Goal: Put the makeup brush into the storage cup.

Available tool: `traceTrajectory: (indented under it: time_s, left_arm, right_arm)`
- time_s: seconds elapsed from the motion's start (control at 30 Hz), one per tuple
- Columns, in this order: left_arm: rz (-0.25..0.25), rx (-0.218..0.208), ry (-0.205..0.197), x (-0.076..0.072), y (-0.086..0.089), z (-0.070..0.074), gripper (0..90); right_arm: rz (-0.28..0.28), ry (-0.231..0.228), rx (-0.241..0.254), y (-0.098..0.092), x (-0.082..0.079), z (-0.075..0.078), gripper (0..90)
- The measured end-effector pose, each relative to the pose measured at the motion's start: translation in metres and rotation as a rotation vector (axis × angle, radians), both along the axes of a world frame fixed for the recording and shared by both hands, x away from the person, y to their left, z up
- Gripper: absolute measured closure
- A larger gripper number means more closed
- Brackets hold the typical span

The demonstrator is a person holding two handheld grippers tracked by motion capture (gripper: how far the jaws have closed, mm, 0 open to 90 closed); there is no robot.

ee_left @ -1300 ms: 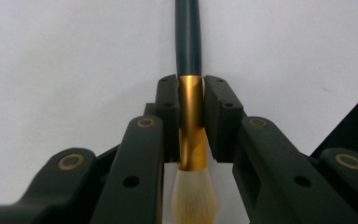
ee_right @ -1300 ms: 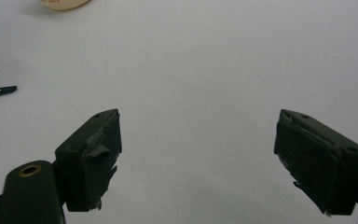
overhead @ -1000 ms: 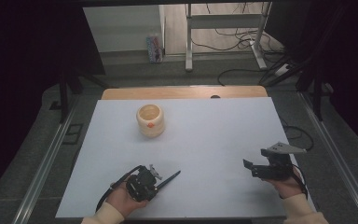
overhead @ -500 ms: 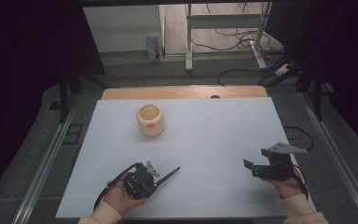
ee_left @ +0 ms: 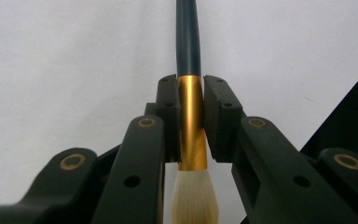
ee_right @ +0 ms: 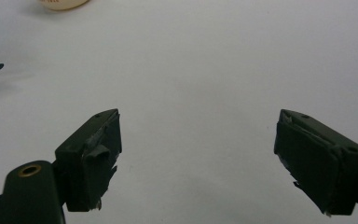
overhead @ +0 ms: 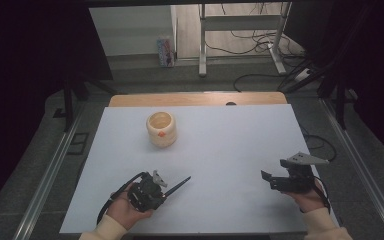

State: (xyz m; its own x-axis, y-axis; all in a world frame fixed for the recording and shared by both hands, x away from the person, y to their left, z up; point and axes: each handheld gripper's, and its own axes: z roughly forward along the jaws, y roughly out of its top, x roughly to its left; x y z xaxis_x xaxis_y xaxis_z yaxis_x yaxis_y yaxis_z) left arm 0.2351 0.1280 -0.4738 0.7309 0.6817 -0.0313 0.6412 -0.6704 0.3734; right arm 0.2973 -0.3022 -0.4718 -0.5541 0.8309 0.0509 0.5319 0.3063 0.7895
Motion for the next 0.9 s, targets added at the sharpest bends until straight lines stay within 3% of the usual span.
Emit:
traceTrajectory:
  time_s: [0.9]
  left_arm:
    - [0.014, -0.091, -0.008, 0.002, 0.011, 0.012, 78.1]
  right_arm:
    - [0.030, -0.020, -0.023, 0.007, -0.002, 0.001, 15.1]
